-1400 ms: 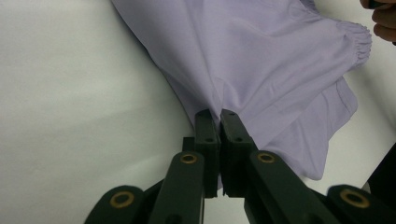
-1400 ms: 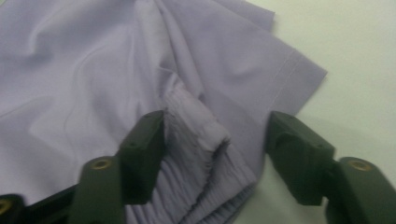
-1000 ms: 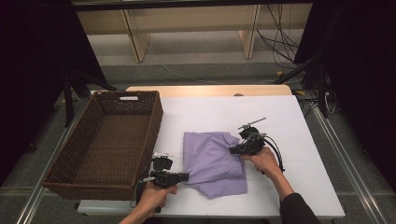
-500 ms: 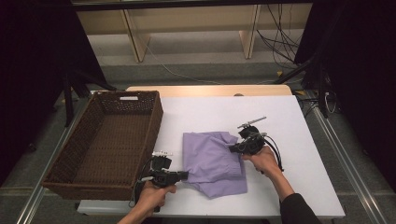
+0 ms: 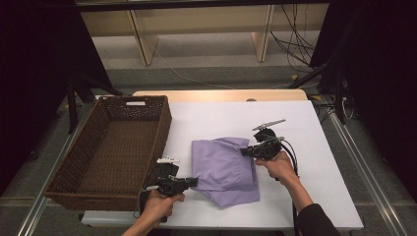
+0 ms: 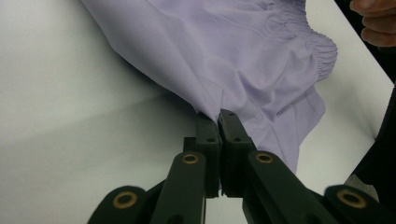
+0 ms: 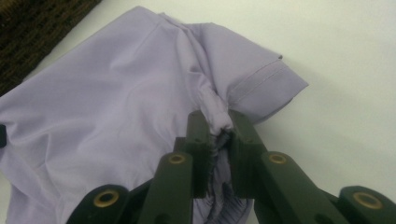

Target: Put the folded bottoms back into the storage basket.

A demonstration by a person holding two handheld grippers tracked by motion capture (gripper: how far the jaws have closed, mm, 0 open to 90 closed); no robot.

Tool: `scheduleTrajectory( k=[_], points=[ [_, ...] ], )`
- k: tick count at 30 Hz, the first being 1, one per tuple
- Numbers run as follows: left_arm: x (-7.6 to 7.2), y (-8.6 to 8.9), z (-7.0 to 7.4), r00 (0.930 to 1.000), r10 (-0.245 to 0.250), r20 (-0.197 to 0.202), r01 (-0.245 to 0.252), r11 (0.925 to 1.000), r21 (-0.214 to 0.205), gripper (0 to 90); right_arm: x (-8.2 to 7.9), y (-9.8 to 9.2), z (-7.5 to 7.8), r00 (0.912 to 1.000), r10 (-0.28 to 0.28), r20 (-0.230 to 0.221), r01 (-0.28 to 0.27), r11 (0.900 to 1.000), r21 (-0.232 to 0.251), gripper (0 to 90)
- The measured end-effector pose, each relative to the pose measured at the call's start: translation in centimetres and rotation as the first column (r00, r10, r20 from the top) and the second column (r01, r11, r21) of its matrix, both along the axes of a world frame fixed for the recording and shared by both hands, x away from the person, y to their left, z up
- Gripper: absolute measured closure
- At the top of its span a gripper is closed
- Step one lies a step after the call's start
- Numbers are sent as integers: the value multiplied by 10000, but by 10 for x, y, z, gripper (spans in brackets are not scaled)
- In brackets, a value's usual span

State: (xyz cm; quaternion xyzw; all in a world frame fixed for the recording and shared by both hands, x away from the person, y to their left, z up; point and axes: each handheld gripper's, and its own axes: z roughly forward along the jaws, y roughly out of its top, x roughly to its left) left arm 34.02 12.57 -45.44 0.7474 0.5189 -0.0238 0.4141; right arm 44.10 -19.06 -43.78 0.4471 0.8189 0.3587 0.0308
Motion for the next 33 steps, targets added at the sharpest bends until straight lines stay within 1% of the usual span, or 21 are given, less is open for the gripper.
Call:
scheduleTrajectory(
  k=[5,6,8,9,10,11,13,14,17,20,23,24,26,28,29,30,31,32,33],
  points=[
    [0,2,4,10000,28,67,-27,9999,-133,879,-2,0,5,10000,30,35,-30,9999,101,809],
    [0,3,6,10000,35,86,-33,9998,-199,880,-3,0,8,9999,31,113,-33,9999,142,809],
    [-1,4,8,9999,22,126,-18,9997,-246,879,-3,0,9,9999,34,114,-36,9998,177,809],
    [-1,4,9,9999,20,138,-16,9996,-282,879,-5,1,13,9998,25,186,-30,9996,288,809],
    [-2,5,13,9998,-12,204,18,9995,-312,880,-5,1,15,9997,50,258,-59,9994,335,809],
    [-2,5,15,9996,-5,276,13,9996,-289,879,-5,1,17,9996,76,263,-85,9993,372,809],
    [-2,7,19,9992,-12,407,22,9997,-246,879,-7,1,22,9991,73,409,-93,9988,486,809],
    [-2,8,21,9989,32,473,-17,9995,-315,879,-8,1,25,9990,69,432,-91,9987,507,809],
    [-2,9,24,9988,8,500,9,9994,-336,879,-9,1,29,9985,72,542,-103,9983,580,810],
    [-2,12,31,9978,-111,648,132,9994,-318,879,-10,1,34,9979,64,637,-108,9975,693,809],
    [-2,12,34,9973,-131,722,155,9994,-324,879,-11,1,38,9975,99,706,-153,9969,771,810],
    [-1,14,38,9967,-164,800,192,9992,-338,879,-11,2,40,9975,74,706,-131,9967,796,809],
    [-1,15,41,9962,-176,854,206,9992,-345,879,-11,2,41,9971,73,754,-135,9965,824,810],
    [1,17,47,9957,-232,899,269,9988,-400,879,-11,3,48,9967,66,812,-142,9955,938,809],
    [1,17,47,9957,-232,899,269,9988,-400,879,-11,3,48,9967,66,812,-142,9955,938,809],
    [2,19,50,9952,-298,937,337,9986,-404,879,-10,4,51,9960,91,892,-176,9953,952,810],
    [2,19,50,9952,-298,937,337,9986,-404,879,-9,5,53,9959,81,901,-166,9954,939,810],
    [3,21,55,9944,-320,1004,363,9985,-415,879,-9,7,56,9957,81,921,-169,9954,946,810],
    [3,21,55,9944,-320,1004,363,9985,-415,879,-9,7,56,9957,81,921,-169,9954,946,810]
  ],
)
